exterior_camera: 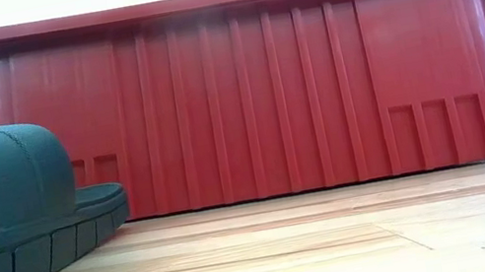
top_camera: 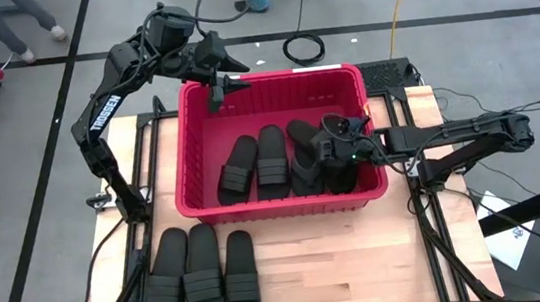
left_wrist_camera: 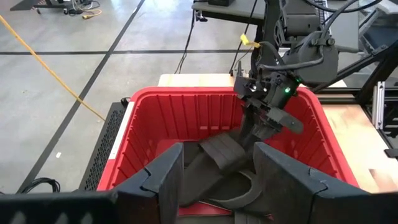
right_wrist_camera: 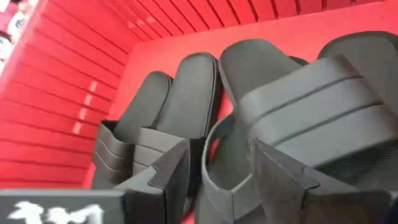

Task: Pick and place slides into bin
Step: Put the black slide into the red bin, then adjust the slide in the red bin

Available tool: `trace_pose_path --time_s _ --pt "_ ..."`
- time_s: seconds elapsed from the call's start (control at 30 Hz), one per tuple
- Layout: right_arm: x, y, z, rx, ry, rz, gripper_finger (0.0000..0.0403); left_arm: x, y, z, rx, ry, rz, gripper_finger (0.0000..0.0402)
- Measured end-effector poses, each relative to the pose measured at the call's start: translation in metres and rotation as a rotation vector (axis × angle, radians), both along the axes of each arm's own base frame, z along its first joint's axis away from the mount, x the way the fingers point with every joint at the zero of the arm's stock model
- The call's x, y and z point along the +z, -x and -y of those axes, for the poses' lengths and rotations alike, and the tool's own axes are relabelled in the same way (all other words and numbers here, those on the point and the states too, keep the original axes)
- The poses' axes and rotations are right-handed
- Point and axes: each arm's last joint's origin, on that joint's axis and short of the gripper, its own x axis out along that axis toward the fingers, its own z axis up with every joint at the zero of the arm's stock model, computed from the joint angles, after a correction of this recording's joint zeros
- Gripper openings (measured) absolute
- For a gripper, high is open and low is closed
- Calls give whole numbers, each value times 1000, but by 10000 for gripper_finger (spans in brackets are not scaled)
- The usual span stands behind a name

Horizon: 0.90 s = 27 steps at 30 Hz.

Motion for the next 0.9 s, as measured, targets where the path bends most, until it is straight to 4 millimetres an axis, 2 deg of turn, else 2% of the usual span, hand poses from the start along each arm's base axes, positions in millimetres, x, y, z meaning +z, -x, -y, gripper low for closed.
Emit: trace_pose_path --time_s 0.1,0.23,0.4,0.57,0.67,0.8,0.9 --pt "2 -1 0 60 56 -26 159 0 0 0 0 -1 0 191" --pt "12 -4 0 230 233 -63 159 0 0 0 -4 -7 -2 191" --pt "40 -3 7 477 447 -65 156 0 0 0 -4 -5 -5 191" --pt "78 8 39 596 493 -114 145 3 5 3 -1 -3 5 191" --pt "91 15 59 702 513 -161 146 6 9 6 0 -2 12 191" --pt "96 25 83 869 484 -208 151 7 10 7 4 7 15 191" --pt "88 28 98 1001 398 -223 155 7 10 7 15 28 15 191"
